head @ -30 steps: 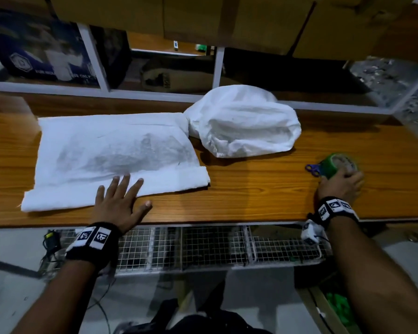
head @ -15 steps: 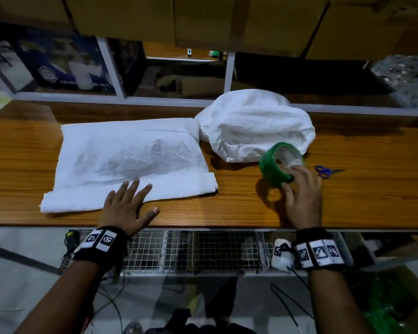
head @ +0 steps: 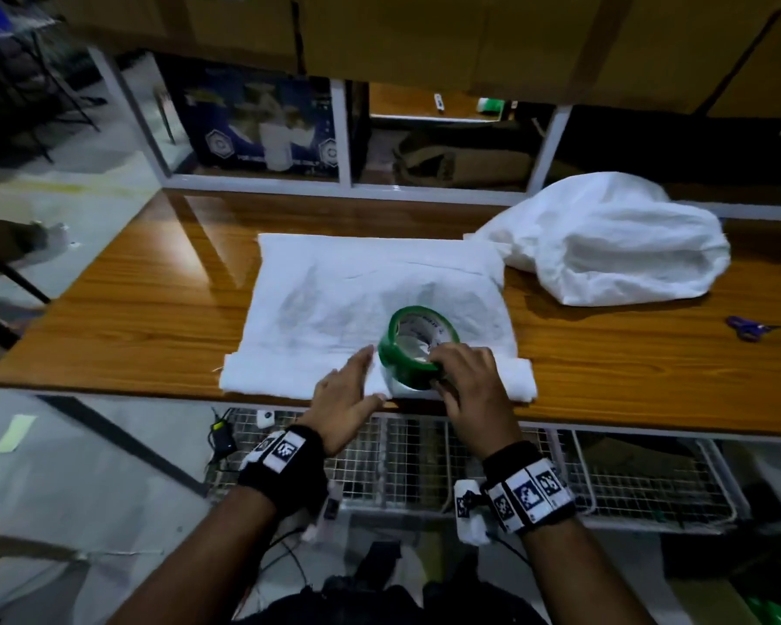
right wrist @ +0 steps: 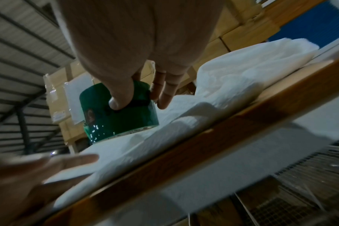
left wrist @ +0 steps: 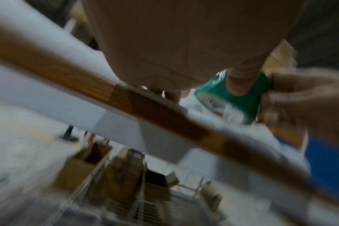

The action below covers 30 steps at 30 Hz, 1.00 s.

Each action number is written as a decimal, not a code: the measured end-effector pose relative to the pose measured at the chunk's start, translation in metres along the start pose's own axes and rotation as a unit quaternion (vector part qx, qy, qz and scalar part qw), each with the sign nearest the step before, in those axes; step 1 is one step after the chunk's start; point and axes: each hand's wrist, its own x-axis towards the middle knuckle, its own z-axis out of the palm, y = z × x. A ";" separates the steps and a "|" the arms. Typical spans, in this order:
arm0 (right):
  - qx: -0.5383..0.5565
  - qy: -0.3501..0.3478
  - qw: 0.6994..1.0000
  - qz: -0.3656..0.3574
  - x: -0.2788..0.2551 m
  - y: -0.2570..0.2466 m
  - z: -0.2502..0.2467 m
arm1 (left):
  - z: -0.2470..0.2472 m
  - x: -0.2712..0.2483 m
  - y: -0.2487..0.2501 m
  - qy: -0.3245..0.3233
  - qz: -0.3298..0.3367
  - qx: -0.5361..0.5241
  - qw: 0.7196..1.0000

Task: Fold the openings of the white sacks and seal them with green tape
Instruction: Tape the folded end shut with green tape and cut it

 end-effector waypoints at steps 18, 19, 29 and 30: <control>0.013 -0.029 0.999 0.040 -0.004 -0.019 0.035 | -0.021 0.002 -0.009 0.200 0.008 -0.136 0.970; 0.016 -0.030 0.999 0.041 -0.003 -0.019 0.035 | -0.020 0.003 -0.010 0.210 0.008 -0.126 0.969; 0.184 0.051 0.941 0.280 0.020 -0.034 0.033 | -0.007 0.001 -0.007 0.201 0.023 -0.125 0.971; 0.190 0.017 0.924 0.331 0.024 -0.035 0.037 | -0.007 0.000 -0.006 0.201 0.018 -0.122 0.972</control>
